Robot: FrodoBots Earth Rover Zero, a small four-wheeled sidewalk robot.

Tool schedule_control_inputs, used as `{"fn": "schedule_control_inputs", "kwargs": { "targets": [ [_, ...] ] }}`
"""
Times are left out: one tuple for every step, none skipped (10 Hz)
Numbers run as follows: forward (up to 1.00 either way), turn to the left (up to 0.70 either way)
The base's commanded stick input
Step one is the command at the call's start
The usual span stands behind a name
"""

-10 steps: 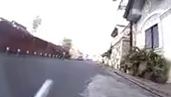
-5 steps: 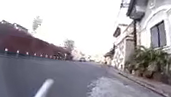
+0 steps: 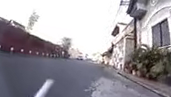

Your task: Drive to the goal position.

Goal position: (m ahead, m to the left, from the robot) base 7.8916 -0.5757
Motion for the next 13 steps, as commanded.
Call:
{"fn": "schedule_control_inputs", "kwargs": {
  "targets": [
    [0.85, -0.34],
    [0.85, -0.34],
    [0.85, -0.34],
    [0.85, -0.26],
    [0.85, -0.03],
    [0.85, 0.0],
    [0.85, 0.0],
    [0.85, 0.0],
    [0.85, 0.0],
    [0.85, 0.0],
    [0.85, 0.0],
    [0.85, 0.0],
    [0.85, 0.0]
  ]
}}
